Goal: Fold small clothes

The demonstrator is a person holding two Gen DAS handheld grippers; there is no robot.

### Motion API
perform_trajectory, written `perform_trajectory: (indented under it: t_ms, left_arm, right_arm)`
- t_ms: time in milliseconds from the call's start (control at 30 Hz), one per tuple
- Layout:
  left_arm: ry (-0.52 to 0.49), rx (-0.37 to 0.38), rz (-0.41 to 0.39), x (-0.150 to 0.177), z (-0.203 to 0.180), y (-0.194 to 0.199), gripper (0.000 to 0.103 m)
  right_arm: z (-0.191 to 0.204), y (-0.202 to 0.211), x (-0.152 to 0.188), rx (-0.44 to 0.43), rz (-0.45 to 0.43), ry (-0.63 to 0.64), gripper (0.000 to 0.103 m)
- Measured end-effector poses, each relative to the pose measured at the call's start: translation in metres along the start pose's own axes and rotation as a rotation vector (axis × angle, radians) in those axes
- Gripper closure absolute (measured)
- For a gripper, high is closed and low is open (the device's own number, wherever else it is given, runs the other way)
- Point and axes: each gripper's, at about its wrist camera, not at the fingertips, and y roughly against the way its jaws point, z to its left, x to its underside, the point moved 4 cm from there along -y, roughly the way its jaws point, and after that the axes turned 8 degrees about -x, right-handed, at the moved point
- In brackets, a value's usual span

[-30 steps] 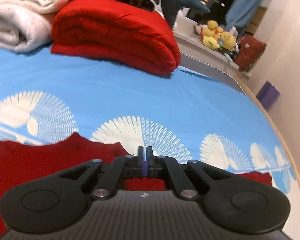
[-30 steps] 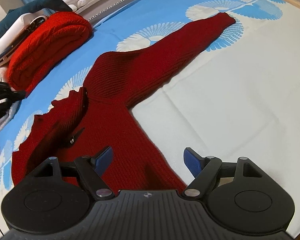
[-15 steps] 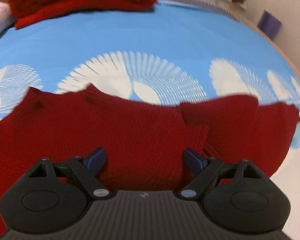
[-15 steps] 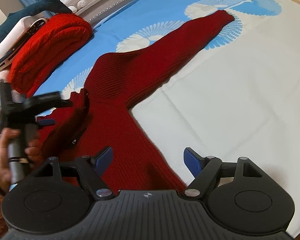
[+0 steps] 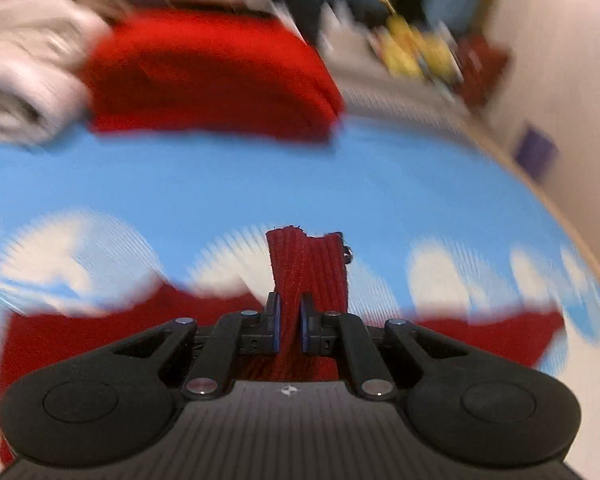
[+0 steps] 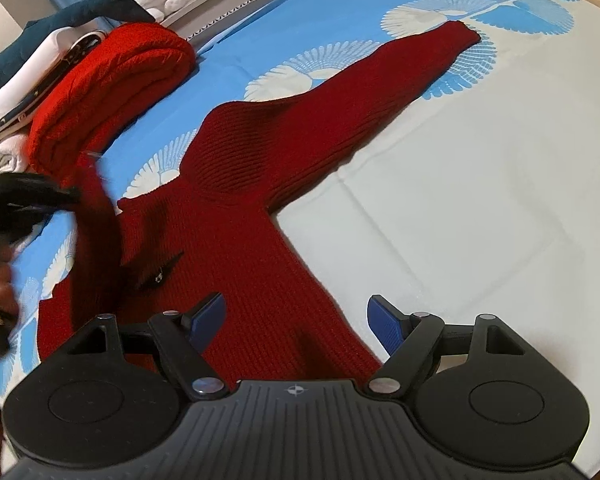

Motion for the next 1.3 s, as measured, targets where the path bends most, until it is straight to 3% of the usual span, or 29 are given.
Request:
perform_trajectory:
  t_ms: [100, 200, 233, 300, 333, 367, 467, 533, 667, 800, 900, 1000, 1133, 1233, 1267, 1300]
  left_arm:
    - [-0.012, -0.025, -0.093, -0.020, -0.012, 0.031, 0.094]
    - [-0.092, 0.011, -0.055, -0.005, -0.053, 0.028, 0.092]
    - [-0.107, 0.023, -0.026, 0.007, -0.067, 0.021, 0.087]
    - [-0.135, 0.067, 0.071, 0.035, -0.092, -0.001, 0.038]
    - [-0.166, 0.081, 0.134, 0.050, -0.102, -0.012, 0.008]
    - [-0.189, 0.072, 0.161, 0.063, -0.107, -0.019, 0.005]
    - [-0.222, 0.100, 0.152, 0.076, -0.101, -0.017, 0.005]
    - [-0.185, 0.089, 0.132, 0.073, -0.077, -0.012, 0.005]
    - [-0.103, -0.058, 0.057, 0.063, 0.002, 0.000, 0.002]
    - [-0.139, -0.152, 0.090, 0.071, 0.042, -0.008, 0.002]
    - [-0.165, -0.180, 0.083, 0.074, 0.032, -0.017, 0.002]
    - [-0.219, -0.164, 0.090, 0.084, -0.001, -0.032, 0.002]
    - [-0.401, -0.117, 0.080, 0.117, -0.067, -0.055, 0.002]
    - [-0.552, -0.212, 0.158, 0.159, -0.097, -0.085, 0.001]
    - [-0.520, -0.228, 0.075, 0.164, -0.096, -0.078, 0.001]
    - [-0.528, -0.210, 0.056, 0.167, -0.098, -0.073, 0.001]
  right_arm:
    - [0.004, 0.001, 0.000, -0.010, -0.006, 0.001, 0.023]
    - [0.006, -0.001, 0.000, -0.006, -0.005, 0.007, 0.023]
    - [0.006, -0.001, 0.000, -0.004, -0.004, 0.005, 0.023]
    - [0.003, -0.002, -0.001, 0.004, -0.003, 0.003, 0.023]
    - [0.001, -0.002, -0.001, 0.011, -0.005, -0.001, 0.023]
    - [-0.002, -0.001, -0.002, 0.017, -0.007, -0.005, 0.023]
    - [-0.012, 0.001, -0.004, 0.035, -0.014, -0.026, 0.023]
    - [-0.017, 0.002, -0.005, 0.036, -0.016, -0.038, 0.023]
    - [-0.016, 0.003, -0.005, 0.024, -0.018, -0.042, 0.023]
    - [-0.005, -0.003, -0.001, 0.016, -0.003, -0.016, 0.023]
    - [0.002, -0.008, 0.001, 0.022, -0.001, -0.021, 0.023]
    - [0.007, -0.014, 0.003, 0.030, 0.007, -0.014, 0.023]
    - [0.013, -0.020, 0.006, 0.033, 0.018, 0.008, 0.023]
    - [0.015, -0.022, 0.006, 0.032, 0.024, 0.025, 0.023]
    - [0.015, -0.022, 0.005, 0.030, 0.025, 0.027, 0.023]
    - [0.014, -0.021, 0.005, 0.028, 0.024, 0.027, 0.023]
